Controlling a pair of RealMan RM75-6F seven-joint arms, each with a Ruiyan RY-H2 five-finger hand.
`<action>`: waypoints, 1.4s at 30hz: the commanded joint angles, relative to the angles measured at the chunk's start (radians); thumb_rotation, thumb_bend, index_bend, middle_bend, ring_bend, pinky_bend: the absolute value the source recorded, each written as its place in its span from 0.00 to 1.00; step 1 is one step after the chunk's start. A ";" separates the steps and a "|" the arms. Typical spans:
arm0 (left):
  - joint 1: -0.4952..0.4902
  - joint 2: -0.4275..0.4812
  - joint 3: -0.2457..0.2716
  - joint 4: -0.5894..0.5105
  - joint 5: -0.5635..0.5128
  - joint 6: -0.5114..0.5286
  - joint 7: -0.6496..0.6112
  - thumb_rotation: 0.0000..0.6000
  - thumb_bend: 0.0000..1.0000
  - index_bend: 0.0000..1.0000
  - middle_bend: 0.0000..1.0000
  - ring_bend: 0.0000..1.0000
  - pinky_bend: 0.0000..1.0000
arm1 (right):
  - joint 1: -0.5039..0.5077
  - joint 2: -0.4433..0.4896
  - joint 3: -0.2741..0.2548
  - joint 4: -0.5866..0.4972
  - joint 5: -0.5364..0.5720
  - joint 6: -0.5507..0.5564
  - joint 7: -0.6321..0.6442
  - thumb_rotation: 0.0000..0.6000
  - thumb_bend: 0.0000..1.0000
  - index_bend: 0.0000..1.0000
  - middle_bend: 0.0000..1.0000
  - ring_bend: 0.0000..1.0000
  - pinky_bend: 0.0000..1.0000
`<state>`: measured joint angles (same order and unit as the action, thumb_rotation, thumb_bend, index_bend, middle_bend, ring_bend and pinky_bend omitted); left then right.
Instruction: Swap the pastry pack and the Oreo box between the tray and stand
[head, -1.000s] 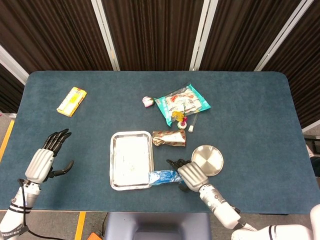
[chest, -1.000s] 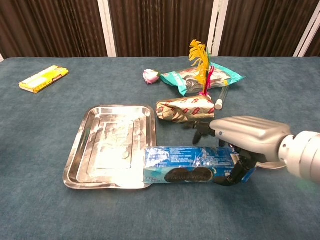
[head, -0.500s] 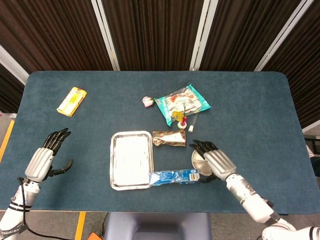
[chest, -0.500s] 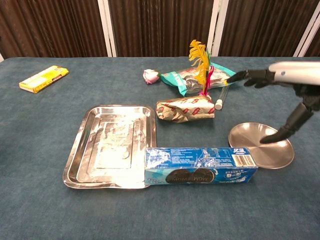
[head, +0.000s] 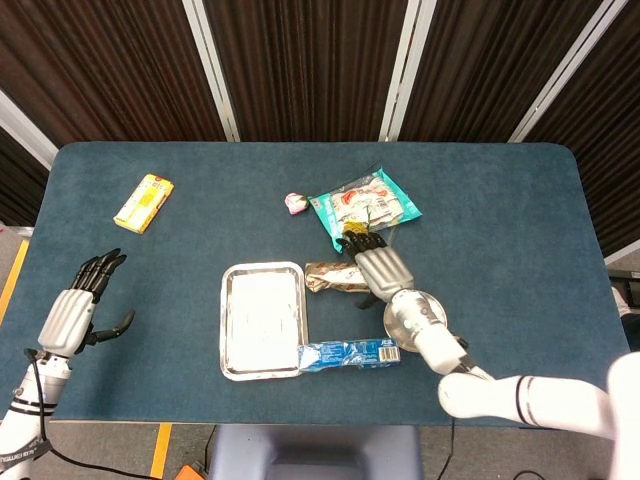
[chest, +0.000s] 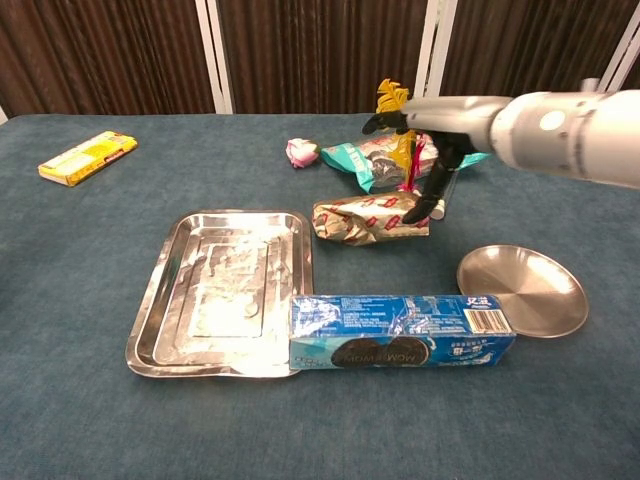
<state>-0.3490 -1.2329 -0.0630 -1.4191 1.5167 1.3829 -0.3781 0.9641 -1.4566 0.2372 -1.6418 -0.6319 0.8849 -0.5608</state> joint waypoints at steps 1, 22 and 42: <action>-0.002 0.000 -0.009 0.010 -0.018 -0.016 -0.007 1.00 0.38 0.00 0.00 0.00 0.00 | 0.164 -0.180 0.024 0.207 0.217 -0.028 -0.138 1.00 0.21 0.00 0.00 0.00 0.03; -0.001 -0.009 -0.034 0.031 -0.044 -0.041 -0.005 1.00 0.38 0.00 0.00 0.00 0.00 | 0.206 -0.388 0.019 0.534 0.198 -0.027 -0.113 1.00 0.34 0.81 0.63 0.66 0.76; 0.013 0.001 0.001 -0.156 0.050 0.007 0.179 1.00 0.38 0.00 0.00 0.00 0.00 | -0.159 0.132 -0.136 -0.172 -0.206 0.232 0.113 1.00 0.37 0.85 0.67 0.69 0.77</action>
<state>-0.3349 -1.2278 -0.0668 -1.5658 1.5603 1.3914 -0.2091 0.8817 -1.3943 0.1644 -1.7681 -0.7625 1.0791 -0.5081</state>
